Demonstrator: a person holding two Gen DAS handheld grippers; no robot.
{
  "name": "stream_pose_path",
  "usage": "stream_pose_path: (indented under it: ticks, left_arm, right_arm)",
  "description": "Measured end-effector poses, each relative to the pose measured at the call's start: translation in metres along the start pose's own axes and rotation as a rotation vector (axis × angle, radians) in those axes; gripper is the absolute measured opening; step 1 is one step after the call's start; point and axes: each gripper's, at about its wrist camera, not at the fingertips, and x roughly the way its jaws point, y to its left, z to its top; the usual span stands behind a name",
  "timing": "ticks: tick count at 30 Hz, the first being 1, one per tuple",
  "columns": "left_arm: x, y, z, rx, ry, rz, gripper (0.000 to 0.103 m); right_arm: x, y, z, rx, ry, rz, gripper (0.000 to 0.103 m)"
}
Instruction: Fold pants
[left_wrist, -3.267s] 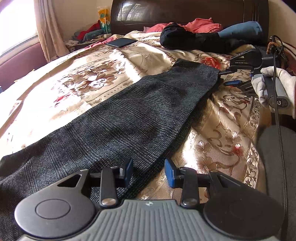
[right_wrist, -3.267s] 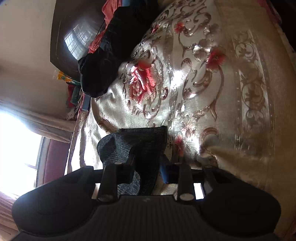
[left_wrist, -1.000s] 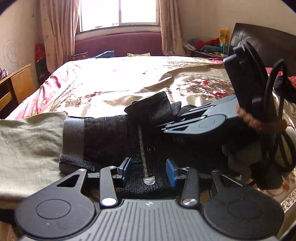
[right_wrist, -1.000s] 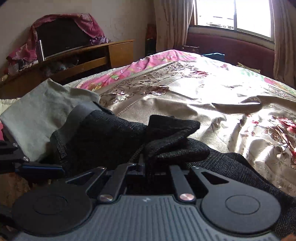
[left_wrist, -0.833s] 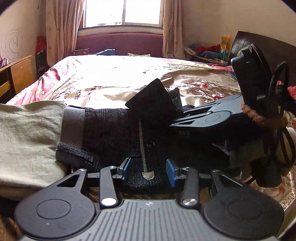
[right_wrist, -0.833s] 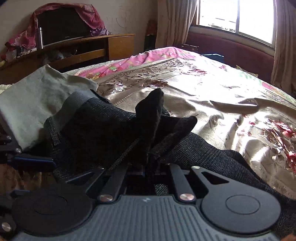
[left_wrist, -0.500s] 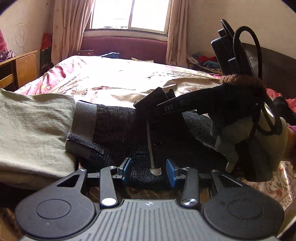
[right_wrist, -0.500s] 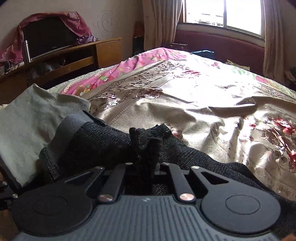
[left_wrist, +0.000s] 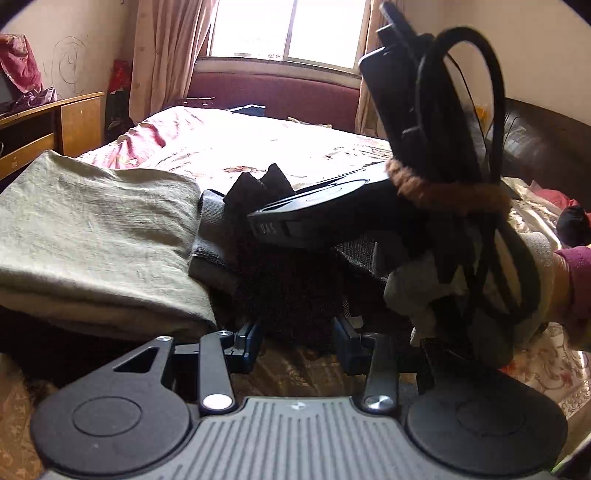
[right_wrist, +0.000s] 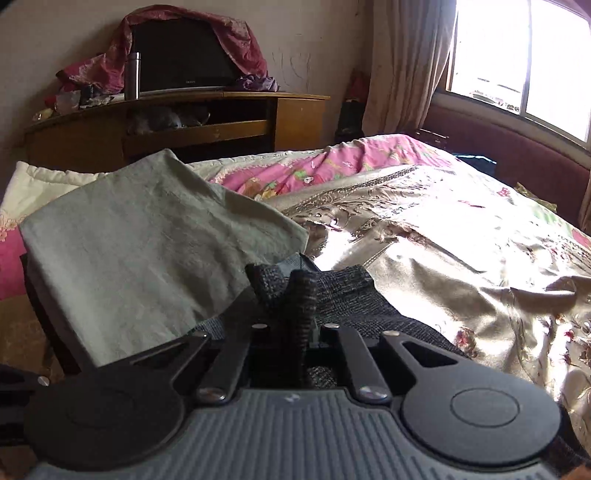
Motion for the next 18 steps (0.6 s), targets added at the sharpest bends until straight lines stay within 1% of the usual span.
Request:
stream_pose_path:
  ticks: [1, 3, 6, 8, 10, 12, 14, 15, 16, 18]
  left_arm:
    - [0.0, 0.001, -0.001, -0.003, 0.007, 0.003, 0.053]
    - [-0.003, 0.0, -0.003, -0.014, 0.019, -0.005, 0.053]
    - [-0.006, -0.007, -0.003, 0.002, 0.031, -0.016, 0.053]
    - [-0.006, -0.013, -0.002, 0.028, 0.037, -0.015, 0.053]
    - [-0.006, -0.018, 0.0, 0.052, 0.042, -0.013, 0.053]
    - [-0.005, -0.024, 0.002, 0.079, 0.043, -0.001, 0.053]
    - [-0.005, -0.025, 0.004, 0.092, 0.042, 0.004, 0.053]
    - [-0.005, -0.025, 0.004, 0.09, 0.046, 0.001, 0.053]
    - [-0.005, -0.025, 0.004, 0.087, 0.05, -0.001, 0.053]
    - [-0.002, -0.025, 0.004, 0.091, 0.071, 0.012, 0.053]
  right_arm:
    - [0.0, -0.003, 0.0, 0.038, -0.001, 0.012, 0.014]
    - [-0.004, -0.01, 0.003, 0.099, -0.013, 0.038, 0.016]
    - [-0.011, -0.014, 0.006, 0.124, -0.027, 0.053, 0.017]
    - [-0.012, -0.014, 0.007, 0.132, -0.032, 0.042, 0.013]
    - [-0.011, -0.013, 0.007, 0.145, -0.032, 0.028, 0.012]
    - [-0.016, -0.012, 0.009, 0.148, -0.078, 0.008, 0.011]
    - [-0.021, -0.008, 0.012, 0.121, -0.129, -0.002, 0.011]
    - [-0.019, -0.006, 0.013, 0.108, -0.128, 0.008, 0.011]
    - [-0.014, -0.004, 0.015, 0.101, -0.108, 0.027, 0.011]
    - [0.003, 0.001, 0.013, 0.088, -0.026, 0.072, 0.016]
